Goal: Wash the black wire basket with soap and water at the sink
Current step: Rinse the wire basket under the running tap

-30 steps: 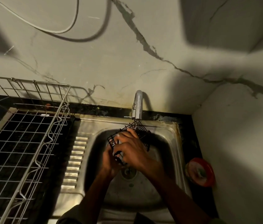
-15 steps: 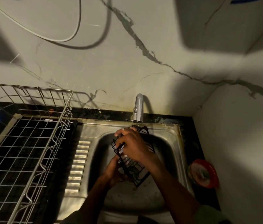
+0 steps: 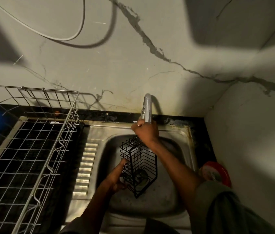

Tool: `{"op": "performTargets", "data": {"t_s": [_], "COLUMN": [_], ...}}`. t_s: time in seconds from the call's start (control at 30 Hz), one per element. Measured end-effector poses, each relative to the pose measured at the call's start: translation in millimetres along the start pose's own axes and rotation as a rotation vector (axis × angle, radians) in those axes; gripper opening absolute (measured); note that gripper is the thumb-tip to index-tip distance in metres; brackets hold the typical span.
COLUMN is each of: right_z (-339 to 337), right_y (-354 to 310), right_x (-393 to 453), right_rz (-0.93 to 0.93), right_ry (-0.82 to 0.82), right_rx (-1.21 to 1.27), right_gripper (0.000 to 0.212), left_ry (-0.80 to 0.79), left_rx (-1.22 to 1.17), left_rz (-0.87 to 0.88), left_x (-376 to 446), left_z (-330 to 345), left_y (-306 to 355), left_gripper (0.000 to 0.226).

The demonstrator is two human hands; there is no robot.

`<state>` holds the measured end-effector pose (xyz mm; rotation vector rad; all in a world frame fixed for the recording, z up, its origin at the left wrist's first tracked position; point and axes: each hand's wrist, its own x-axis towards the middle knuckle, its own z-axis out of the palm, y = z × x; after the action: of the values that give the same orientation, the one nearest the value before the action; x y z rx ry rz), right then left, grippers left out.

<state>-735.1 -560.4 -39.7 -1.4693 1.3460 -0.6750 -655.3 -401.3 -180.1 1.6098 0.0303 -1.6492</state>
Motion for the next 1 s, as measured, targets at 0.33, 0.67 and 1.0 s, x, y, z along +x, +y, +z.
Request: {"op": "performTargets", "data": {"t_s": [0.33, 0.67, 1.0], "right_z": [-63, -59, -80], "right_y": [52, 84, 101], "right_x": [18, 16, -34], "right_rz": [-0.186, -0.073, -0.177], "right_ry": [-0.169, -0.199, 0.03], "right_rx": [-0.416, -0.13, -0.297], "right_gripper": [0.023, 0.029, 0.019], "left_ry": [-0.037, -0.099, 0.0], "left_rx": [-0.127, -0.219, -0.152], "left_rz": [0.002, 0.079, 0.097], "left_x": [15, 9, 17], "left_z": [8, 14, 55], "left_y": [20, 31, 59], "left_gripper": [0.049, 0.049, 0.087]}}
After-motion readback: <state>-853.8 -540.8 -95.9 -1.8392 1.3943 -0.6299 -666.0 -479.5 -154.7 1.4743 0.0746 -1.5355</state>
